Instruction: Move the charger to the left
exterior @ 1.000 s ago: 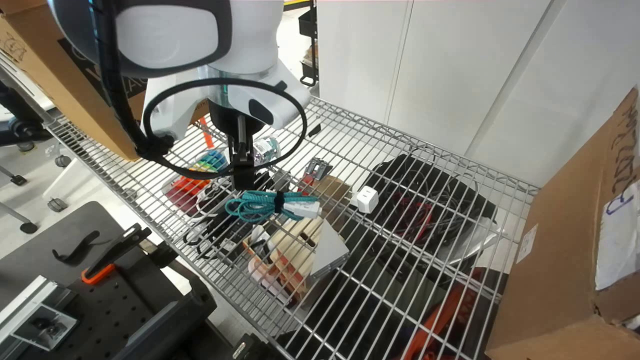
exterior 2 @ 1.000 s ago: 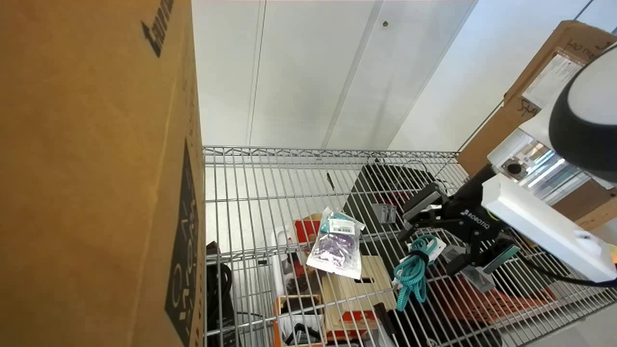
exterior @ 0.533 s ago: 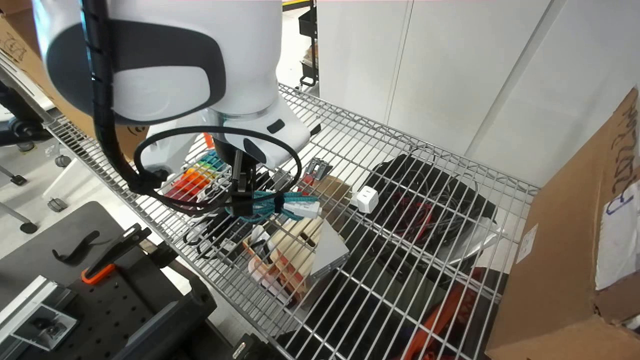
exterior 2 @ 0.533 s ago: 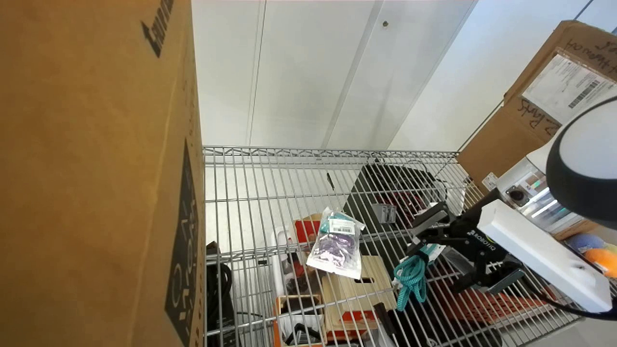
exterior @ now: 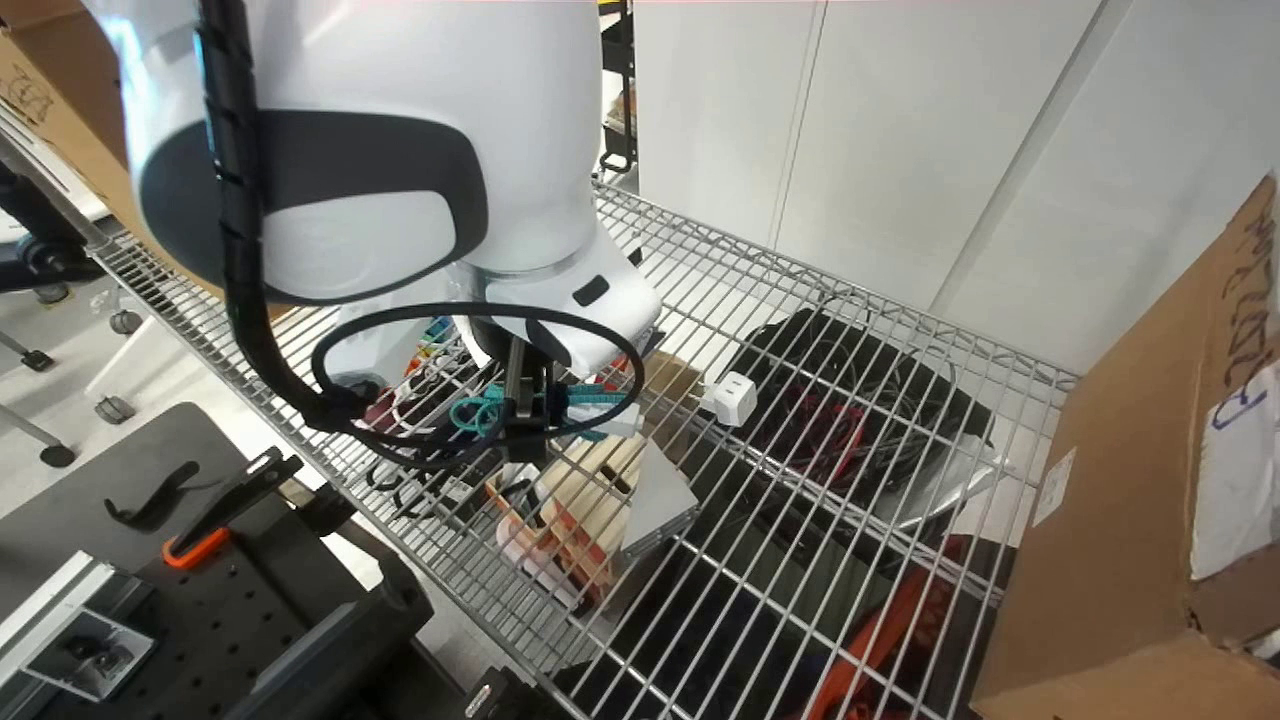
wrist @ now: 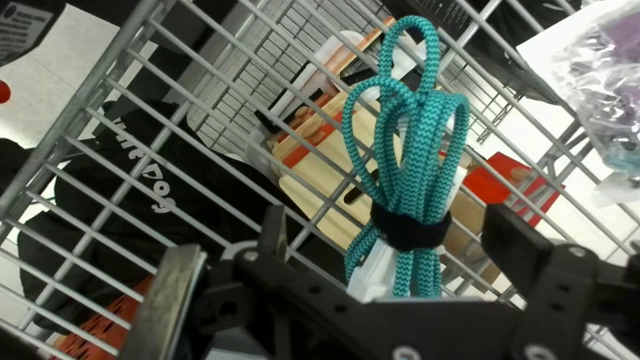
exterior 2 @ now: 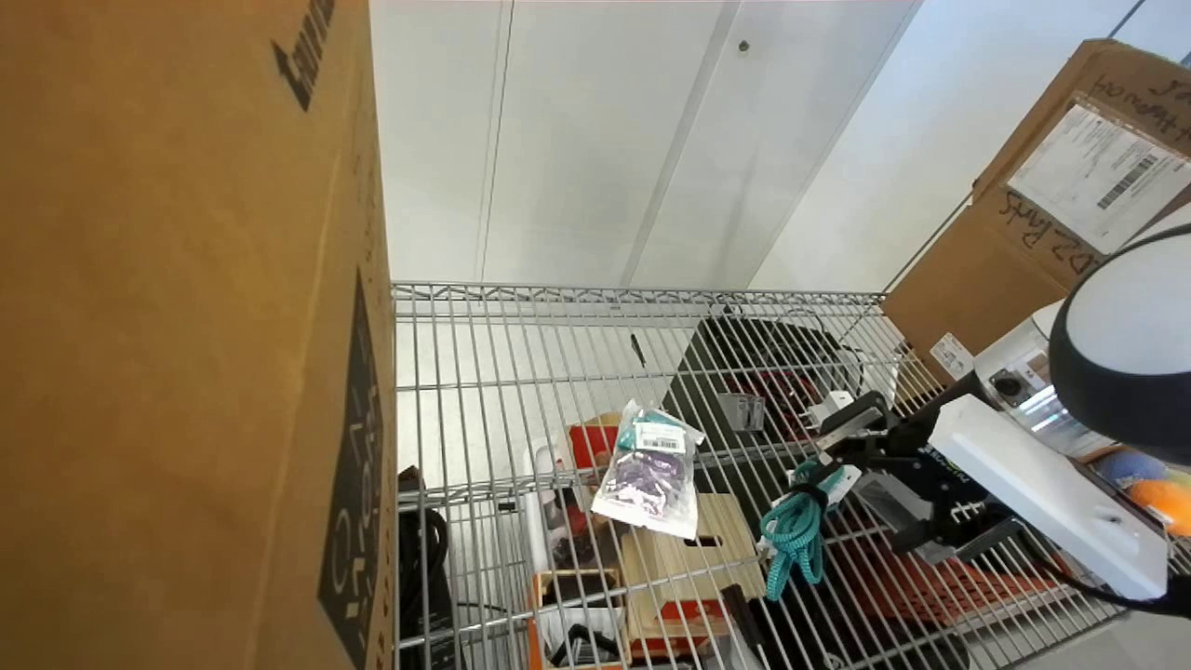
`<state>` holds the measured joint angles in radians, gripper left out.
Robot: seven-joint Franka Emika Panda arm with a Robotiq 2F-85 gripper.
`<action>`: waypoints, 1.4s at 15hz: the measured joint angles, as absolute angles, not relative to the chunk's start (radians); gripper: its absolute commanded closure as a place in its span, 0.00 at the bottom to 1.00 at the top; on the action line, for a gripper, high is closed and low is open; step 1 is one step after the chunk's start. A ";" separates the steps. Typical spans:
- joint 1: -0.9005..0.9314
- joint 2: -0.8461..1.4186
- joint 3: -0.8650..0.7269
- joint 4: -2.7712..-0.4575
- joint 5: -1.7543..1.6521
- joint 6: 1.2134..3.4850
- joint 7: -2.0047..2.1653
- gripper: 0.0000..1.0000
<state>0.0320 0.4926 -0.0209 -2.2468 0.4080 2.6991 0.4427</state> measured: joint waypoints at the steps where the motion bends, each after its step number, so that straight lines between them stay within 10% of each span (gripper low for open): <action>1: 0.028 0.500 -0.020 -2.242 0.409 2.702 0.437 0.00; 11: -0.021 0.616 0.040 -2.130 0.420 2.749 0.315 0.00; 12: -0.034 0.627 0.055 -2.122 0.430 2.749 0.306 0.04; 13: -0.049 0.640 0.073 -2.116 0.442 2.750 0.296 0.28; 21: -0.081 0.685 0.127 -2.099 0.472 2.775 0.267 0.74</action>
<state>-0.0814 0.6847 0.1268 -2.0986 0.4722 2.7753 0.2667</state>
